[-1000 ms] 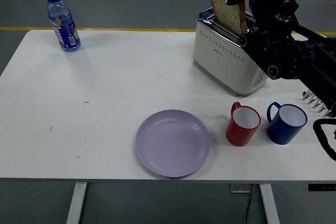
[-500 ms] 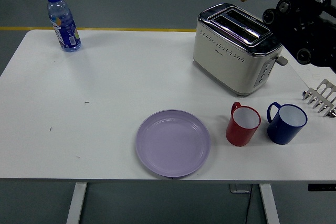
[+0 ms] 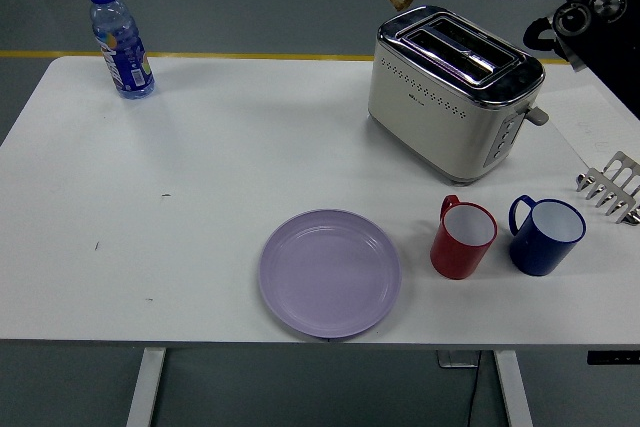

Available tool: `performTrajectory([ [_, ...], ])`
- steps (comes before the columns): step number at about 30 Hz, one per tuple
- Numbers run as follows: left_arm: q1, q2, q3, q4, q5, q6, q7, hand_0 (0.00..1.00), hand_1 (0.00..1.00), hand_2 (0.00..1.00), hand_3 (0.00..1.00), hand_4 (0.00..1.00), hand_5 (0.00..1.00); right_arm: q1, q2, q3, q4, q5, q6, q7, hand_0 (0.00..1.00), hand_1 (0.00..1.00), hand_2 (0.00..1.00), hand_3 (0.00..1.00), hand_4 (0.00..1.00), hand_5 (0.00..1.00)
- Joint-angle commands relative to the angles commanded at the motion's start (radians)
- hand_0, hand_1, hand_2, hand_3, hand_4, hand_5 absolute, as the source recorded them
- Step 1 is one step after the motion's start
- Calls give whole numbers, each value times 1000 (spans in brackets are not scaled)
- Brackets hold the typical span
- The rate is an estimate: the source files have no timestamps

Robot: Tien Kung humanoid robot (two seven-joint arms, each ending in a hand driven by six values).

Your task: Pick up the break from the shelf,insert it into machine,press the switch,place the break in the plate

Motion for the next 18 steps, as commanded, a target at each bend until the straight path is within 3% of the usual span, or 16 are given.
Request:
performTrajectory([
  [9, 3, 0, -1, 0, -8, 2, -3, 593, 422, 385, 554, 298, 927, -127, -116, -86, 214, 354, 42, -26, 147, 215, 341, 456, 570, 2],
  [14, 5, 0, -7, 0, 2, -1, -4, 593, 425, 388, 554, 297, 930, -208, -157, -159, 308, 441, 39, -26, 151, 214, 340, 455, 571, 2],
  [18, 5, 0, -10, 0, 7, -2, -4, 593, 430, 391, 553, 296, 930, -237, -169, -186, 341, 459, 33, -23, 158, 214, 338, 454, 571, 2],
])
